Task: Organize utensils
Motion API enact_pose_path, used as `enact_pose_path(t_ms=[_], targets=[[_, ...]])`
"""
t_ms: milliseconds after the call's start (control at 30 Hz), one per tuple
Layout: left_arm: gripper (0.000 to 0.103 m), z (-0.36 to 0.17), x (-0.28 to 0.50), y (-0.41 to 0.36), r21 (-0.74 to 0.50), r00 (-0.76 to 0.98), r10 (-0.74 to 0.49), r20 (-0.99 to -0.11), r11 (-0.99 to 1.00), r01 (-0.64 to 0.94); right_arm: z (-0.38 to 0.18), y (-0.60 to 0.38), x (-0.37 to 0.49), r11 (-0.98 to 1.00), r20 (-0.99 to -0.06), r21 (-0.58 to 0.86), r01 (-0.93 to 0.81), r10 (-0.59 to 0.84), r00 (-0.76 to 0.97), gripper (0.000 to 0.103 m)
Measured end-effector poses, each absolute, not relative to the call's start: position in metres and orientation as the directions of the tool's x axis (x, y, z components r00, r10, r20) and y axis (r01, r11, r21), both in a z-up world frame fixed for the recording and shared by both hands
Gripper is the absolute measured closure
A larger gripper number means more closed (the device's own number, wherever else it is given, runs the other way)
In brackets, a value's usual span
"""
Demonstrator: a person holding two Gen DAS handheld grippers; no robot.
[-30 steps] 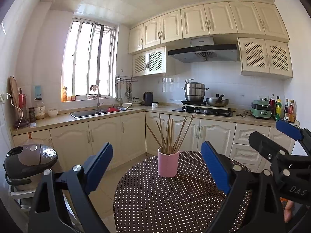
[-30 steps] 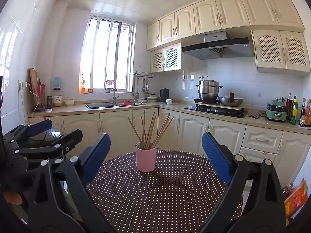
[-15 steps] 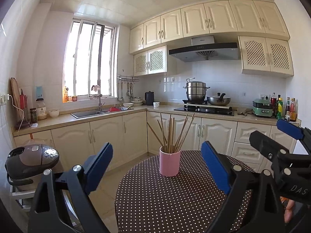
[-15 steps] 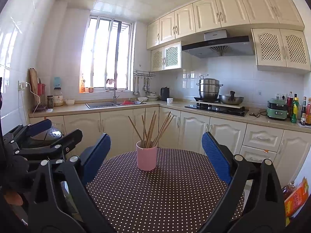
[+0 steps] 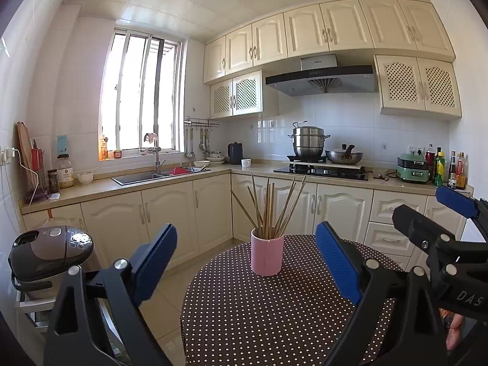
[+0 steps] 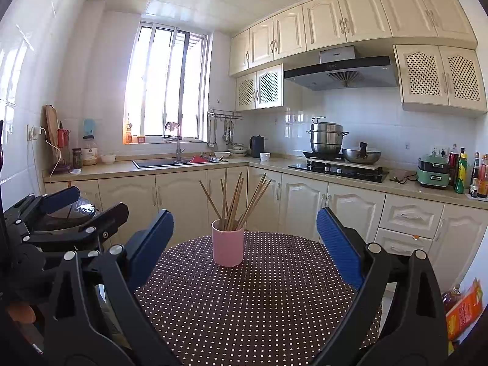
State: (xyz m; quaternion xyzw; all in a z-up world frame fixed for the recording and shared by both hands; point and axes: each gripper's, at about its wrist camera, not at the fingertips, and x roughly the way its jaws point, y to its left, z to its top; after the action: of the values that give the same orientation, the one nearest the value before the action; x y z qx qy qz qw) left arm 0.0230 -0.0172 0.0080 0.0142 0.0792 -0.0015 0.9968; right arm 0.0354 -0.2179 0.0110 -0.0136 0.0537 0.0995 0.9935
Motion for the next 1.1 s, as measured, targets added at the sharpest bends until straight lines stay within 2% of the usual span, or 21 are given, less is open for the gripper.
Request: enact_pose_path(t_ms=[1100], targets=[[0.012, 0.0079, 0.023, -0.0168, 0.044, 0.987, 0.006, -0.16, 0.999, 0.001, 0.0083, -0.2176, 0.0356, 0.979, -0.119, -0.009, -0.202, 0.199, 0.973, 0.01]])
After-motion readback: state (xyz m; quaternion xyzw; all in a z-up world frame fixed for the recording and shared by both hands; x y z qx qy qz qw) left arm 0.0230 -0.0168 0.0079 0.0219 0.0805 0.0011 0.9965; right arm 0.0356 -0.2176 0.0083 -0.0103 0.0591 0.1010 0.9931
